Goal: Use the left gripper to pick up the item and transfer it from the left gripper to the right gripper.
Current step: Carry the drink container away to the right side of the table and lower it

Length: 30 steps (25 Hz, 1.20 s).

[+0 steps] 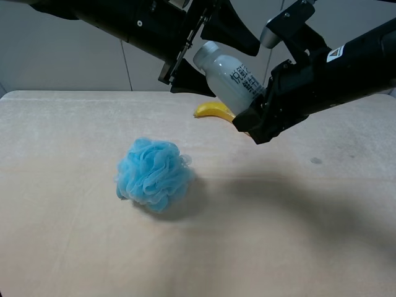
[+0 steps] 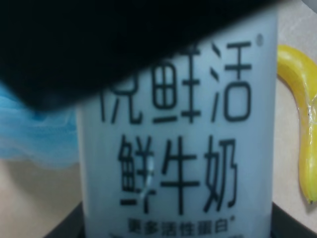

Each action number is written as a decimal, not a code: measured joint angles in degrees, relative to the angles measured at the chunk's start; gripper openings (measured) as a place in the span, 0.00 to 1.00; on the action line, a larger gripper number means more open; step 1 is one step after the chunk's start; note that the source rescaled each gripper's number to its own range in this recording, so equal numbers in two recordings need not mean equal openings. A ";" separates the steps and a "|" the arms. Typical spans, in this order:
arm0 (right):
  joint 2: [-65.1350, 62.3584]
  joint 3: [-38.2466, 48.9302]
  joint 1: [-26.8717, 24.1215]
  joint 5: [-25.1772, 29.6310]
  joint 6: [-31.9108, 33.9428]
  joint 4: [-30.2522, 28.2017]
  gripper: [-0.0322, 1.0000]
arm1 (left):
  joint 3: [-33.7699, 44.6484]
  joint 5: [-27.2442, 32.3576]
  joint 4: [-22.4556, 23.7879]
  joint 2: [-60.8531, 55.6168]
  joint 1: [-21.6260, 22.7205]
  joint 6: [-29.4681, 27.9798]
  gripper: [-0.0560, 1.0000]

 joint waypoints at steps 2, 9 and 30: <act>0.00 0.00 0.00 0.00 0.12 0.00 0.04 | 0.00 0.00 0.06 -1.03 0.79 0.15 1.00; 0.00 0.00 0.00 0.14 0.17 0.05 0.04 | -0.55 0.16 1.62 -6.38 6.85 0.05 1.00; 0.00 0.00 0.00 0.19 1.04 0.24 0.04 | 3.26 8.81 62.84 -48.78 13.37 -37.99 1.00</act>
